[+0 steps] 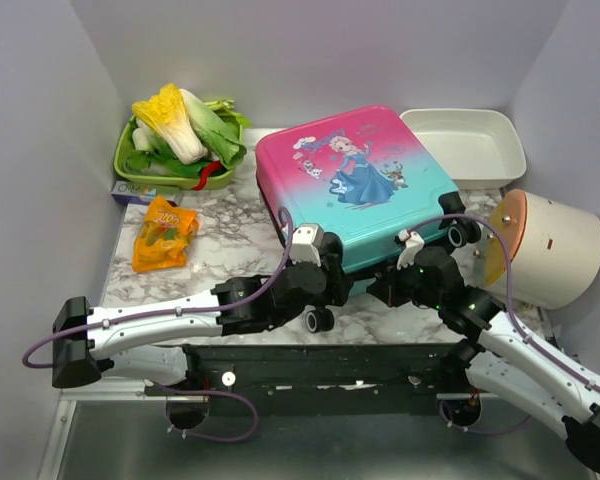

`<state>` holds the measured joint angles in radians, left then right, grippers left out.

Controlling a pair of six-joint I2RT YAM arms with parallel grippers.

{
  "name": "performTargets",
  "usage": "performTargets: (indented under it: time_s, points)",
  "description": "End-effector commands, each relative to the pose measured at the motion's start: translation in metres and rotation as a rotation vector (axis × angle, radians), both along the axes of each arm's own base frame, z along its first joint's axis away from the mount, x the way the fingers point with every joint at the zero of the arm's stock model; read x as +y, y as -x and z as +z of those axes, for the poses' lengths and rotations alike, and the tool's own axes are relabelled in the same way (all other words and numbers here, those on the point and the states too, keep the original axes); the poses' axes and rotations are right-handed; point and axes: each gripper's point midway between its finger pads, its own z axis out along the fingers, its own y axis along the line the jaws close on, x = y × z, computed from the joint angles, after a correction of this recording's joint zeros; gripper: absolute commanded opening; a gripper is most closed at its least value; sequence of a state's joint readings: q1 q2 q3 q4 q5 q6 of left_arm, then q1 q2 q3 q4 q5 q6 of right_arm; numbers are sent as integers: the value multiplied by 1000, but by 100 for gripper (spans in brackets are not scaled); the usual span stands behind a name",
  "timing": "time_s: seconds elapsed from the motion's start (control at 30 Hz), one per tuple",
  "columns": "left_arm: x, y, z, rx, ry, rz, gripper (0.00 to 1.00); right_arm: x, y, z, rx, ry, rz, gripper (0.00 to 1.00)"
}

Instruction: Open, take out, and arrange the luggage

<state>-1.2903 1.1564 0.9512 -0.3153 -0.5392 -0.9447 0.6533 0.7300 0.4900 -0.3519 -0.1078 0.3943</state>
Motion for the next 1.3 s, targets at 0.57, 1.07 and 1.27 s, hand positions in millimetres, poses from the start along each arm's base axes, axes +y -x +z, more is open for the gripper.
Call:
performTargets:
  time_s: [0.57,1.07,1.27]
  points:
    - [-34,-30,87,-123,301,58,0,93,45,41,-229,-141,485,1]
    - [-28,-27,76,-85,306,76,0,153,39,84,-409,-286,299,1]
    - [21,-35,56,-117,85,187,99,96,10,44,-302,-135,-30,1]
